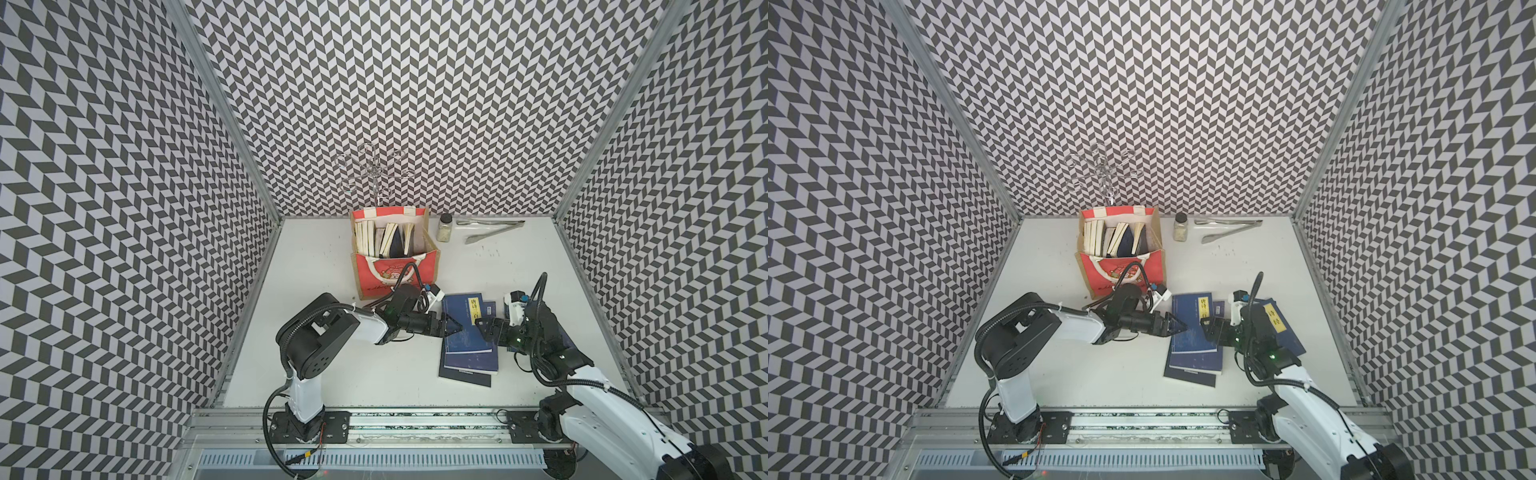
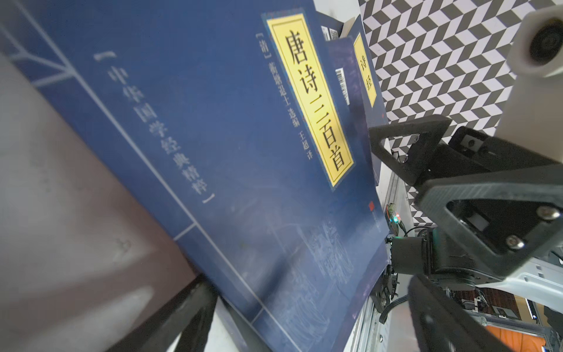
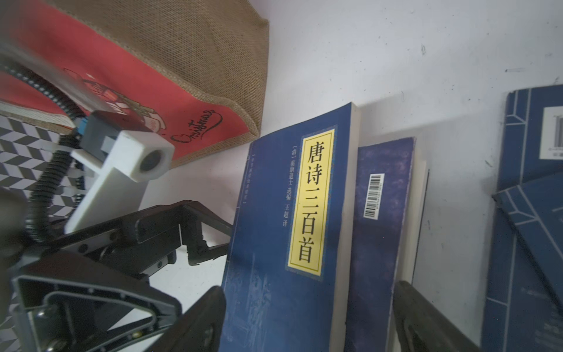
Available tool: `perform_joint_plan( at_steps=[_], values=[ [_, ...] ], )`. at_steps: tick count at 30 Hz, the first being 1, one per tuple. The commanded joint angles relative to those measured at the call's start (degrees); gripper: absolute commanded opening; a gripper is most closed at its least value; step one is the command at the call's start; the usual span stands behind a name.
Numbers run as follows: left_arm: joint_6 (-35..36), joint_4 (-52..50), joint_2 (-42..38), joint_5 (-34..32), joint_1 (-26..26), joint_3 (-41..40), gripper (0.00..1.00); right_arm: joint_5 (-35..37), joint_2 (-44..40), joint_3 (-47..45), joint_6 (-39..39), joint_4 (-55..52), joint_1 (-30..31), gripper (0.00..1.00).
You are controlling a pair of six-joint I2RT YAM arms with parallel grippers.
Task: Put the books into the canvas bag
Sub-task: Pick up the book from the book.
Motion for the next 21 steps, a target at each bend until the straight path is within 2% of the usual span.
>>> perform_joint_plan(
  at_steps=[1,7,12,21],
  values=[
    [-0.5,1.4,-1.4,0.4,1.3,-1.4,0.96,1.8,0.6,1.8,-0.1,3.2,0.3,0.86],
    [-0.3,1.3,-2.0,0.6,1.9,-2.0,0.96,1.9,1.6,2.7,-1.1,3.0,0.4,0.87],
    [-0.5,2.2,-1.8,1.3,2.0,-2.0,0.96,-2.0,3.5,1.3,-1.1,7.6,0.4,0.87],
    [-0.1,2.2,-1.5,2.1,2.0,-1.6,0.96,-9.8,15.3,2.4,-2.7,11.2,0.4,0.87]
  ],
)
